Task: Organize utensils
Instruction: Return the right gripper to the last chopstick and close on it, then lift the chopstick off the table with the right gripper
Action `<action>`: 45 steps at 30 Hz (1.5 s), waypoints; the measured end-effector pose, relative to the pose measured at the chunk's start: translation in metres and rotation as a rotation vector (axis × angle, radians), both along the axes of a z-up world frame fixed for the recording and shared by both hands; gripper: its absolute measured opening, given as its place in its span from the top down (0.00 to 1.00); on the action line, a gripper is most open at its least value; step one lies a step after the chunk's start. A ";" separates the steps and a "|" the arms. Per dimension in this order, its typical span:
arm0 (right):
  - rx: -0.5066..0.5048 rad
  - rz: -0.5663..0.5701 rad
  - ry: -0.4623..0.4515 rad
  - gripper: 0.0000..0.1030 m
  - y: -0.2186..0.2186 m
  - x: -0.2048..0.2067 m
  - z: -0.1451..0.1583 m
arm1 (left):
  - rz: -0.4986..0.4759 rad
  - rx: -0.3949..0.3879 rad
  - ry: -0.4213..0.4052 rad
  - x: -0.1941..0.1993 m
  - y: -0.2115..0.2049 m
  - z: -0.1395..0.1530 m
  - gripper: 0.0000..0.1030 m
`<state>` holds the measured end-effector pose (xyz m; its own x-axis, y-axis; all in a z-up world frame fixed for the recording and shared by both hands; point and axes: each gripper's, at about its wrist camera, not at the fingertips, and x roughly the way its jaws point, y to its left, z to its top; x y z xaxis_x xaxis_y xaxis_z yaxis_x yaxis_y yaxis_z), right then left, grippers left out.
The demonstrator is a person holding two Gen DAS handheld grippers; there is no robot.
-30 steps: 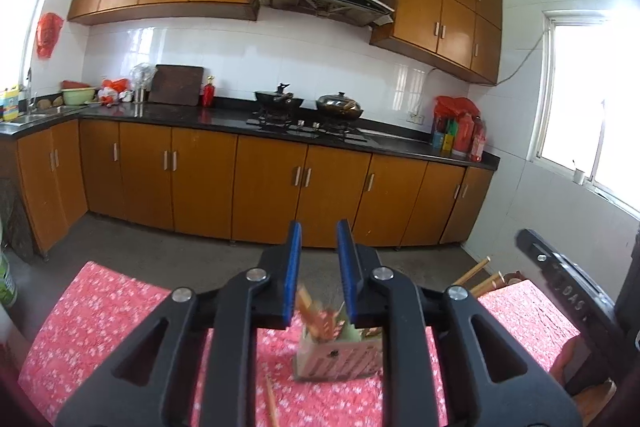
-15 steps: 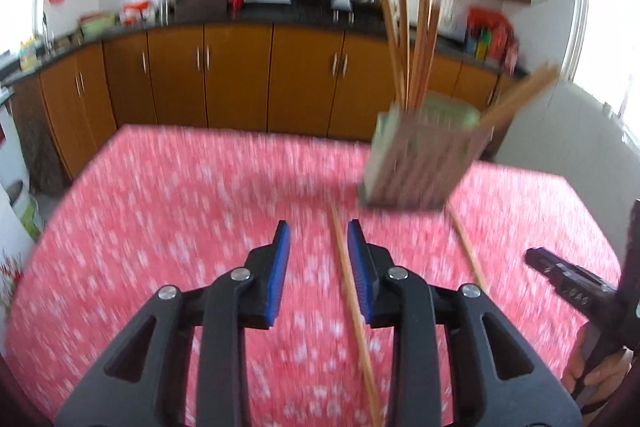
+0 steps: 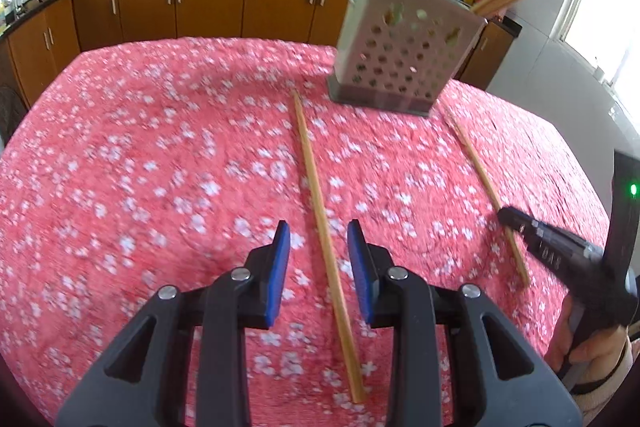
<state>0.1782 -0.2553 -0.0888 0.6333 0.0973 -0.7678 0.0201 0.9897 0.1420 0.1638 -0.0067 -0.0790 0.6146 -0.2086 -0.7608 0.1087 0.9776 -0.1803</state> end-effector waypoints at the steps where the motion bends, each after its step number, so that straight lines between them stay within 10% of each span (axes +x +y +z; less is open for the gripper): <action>1: 0.001 -0.026 0.002 0.92 -0.007 0.001 0.000 | -0.010 0.002 0.008 0.000 -0.002 -0.003 0.70; 12: 0.010 -0.044 -0.001 0.92 -0.024 -0.004 0.000 | 0.007 0.114 0.044 0.015 -0.014 -0.018 0.92; 45: -0.062 -0.012 -0.005 0.92 -0.013 0.030 -0.004 | 0.133 0.122 0.001 0.067 0.026 -0.022 0.90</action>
<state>0.2082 -0.2680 -0.0928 0.6382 0.0424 -0.7687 0.0312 0.9962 0.0809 0.2308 0.0193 -0.1008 0.6297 -0.0315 -0.7762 -0.0230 0.9980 -0.0591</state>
